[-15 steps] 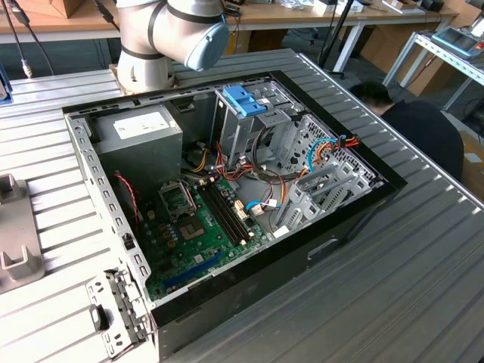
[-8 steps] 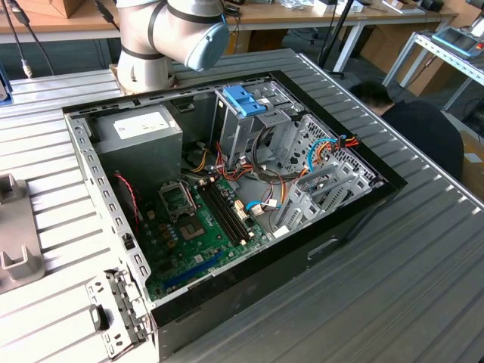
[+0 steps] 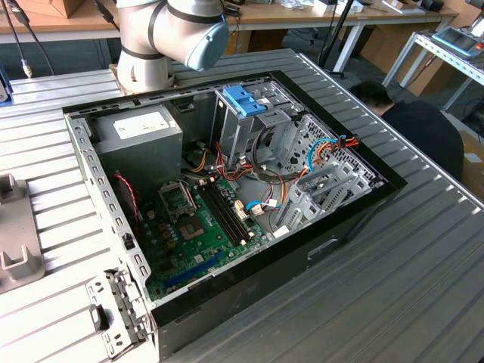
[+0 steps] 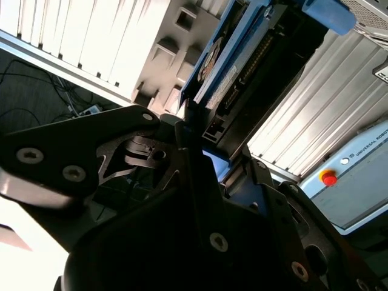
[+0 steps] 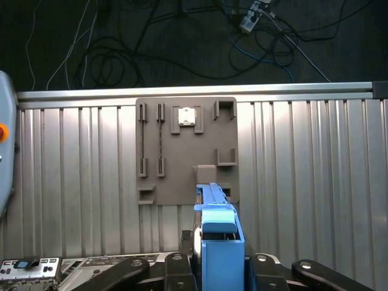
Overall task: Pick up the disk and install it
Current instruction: 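Pick up the disk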
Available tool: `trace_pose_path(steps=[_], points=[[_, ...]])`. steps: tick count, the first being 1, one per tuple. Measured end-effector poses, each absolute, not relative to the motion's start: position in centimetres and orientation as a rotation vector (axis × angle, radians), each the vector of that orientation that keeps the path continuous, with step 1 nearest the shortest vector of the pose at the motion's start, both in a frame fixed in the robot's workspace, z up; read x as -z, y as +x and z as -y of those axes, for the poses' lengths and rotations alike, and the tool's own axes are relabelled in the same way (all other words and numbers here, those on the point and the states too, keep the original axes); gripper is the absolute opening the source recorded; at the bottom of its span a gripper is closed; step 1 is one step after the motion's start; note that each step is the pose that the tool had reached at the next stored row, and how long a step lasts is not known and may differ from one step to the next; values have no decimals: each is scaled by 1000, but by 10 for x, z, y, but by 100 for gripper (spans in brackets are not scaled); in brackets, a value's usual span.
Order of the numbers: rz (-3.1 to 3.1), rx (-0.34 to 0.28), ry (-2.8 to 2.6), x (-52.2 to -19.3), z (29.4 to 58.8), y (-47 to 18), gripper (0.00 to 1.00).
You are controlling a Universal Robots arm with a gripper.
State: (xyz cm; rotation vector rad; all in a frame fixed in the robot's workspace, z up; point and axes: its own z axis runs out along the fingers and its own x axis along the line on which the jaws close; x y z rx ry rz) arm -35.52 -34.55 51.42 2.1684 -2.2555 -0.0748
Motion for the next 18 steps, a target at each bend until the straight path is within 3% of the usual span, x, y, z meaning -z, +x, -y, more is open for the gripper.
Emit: trace_pose_path(steps=[18], points=[[2256, 75, 2168, -514, 351, -355, 37]])
